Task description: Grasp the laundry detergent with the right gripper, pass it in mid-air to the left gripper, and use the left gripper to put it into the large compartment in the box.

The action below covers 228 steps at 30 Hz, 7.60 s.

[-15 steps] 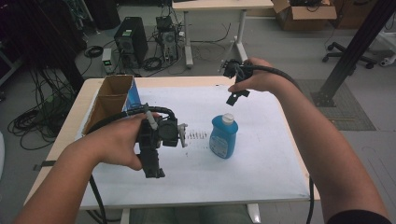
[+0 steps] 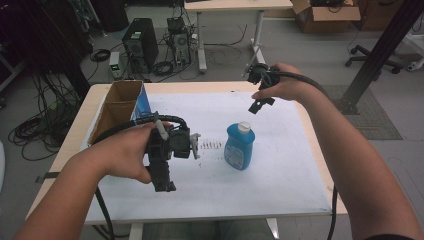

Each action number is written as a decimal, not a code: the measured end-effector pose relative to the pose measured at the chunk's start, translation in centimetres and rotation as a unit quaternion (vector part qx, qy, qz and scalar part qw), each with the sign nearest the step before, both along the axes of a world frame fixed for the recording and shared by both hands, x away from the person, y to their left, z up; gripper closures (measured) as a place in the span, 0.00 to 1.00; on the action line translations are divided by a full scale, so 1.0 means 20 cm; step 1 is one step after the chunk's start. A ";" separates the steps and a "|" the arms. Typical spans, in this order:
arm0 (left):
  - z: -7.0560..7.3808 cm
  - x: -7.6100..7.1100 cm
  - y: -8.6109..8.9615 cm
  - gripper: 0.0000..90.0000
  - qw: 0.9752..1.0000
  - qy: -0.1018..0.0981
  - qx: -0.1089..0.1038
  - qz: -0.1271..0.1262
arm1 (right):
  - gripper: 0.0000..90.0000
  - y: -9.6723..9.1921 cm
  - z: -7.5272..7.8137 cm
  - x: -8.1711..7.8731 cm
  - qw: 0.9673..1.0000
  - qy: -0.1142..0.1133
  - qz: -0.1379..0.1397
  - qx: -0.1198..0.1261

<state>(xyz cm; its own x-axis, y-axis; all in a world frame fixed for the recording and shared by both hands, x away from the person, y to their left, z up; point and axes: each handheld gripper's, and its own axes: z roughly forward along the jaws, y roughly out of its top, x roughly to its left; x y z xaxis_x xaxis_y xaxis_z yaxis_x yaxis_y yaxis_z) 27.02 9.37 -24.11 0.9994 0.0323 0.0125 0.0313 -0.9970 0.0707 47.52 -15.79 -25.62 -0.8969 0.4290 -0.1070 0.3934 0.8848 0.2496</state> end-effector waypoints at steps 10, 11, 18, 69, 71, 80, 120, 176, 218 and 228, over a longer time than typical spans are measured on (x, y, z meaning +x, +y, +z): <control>-0.03 0.00 0.02 0.00 1.000 0.003 0.007 -0.003 | 0.05 -0.13 -0.02 -0.08 1.000 -0.003 -0.014 0.014; -0.03 0.00 0.02 0.00 1.000 0.002 0.007 -0.004 | 0.05 -0.16 -0.02 -0.10 1.000 -0.004 -0.016 0.016; -0.02 0.00 0.02 0.00 1.000 -0.001 0.006 -0.007 | 0.05 -0.22 -0.02 -0.17 0.999 -0.008 -0.016 0.027; -0.08 -0.02 0.00 0.00 1.000 0.001 0.017 -0.012 | 0.05 -0.28 -0.43 -0.63 0.988 -0.021 0.000 0.155; -0.08 -0.02 0.00 0.00 1.000 0.001 0.017 -0.013 | 0.05 -0.27 -0.45 -0.64 0.987 -0.022 -0.001 0.159; -0.09 -0.02 0.01 0.00 1.000 0.002 0.018 -0.013 | 0.05 -0.24 -0.51 -0.65 0.985 -0.023 -0.002 0.174; -0.10 -0.02 0.00 0.00 1.000 -0.001 0.013 -0.018 | 0.04 -0.09 -0.70 -0.64 0.964 -0.057 -0.019 0.258; -0.13 -0.03 0.00 0.00 1.000 0.005 0.013 -0.022 | 0.17 -0.07 -0.81 -0.67 0.925 -0.147 -0.076 0.342; -0.15 -0.02 -0.01 0.00 1.000 0.008 0.015 -0.019 | 0.48 -0.03 -0.87 -0.68 0.916 -0.174 -0.083 0.352; -0.13 -0.02 -0.04 0.00 1.000 0.005 0.015 -0.024 | 0.51 -0.02 -0.82 -0.69 0.915 -0.180 -0.051 0.357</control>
<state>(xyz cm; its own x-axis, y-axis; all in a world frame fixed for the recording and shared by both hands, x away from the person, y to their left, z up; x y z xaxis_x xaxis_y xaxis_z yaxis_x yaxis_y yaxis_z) 26.61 8.64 -26.63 0.9999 -0.0160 0.0020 -0.0160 -0.9990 0.0414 33.66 -16.21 -42.07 -0.8103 0.5841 -0.0470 0.2436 0.4087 0.8796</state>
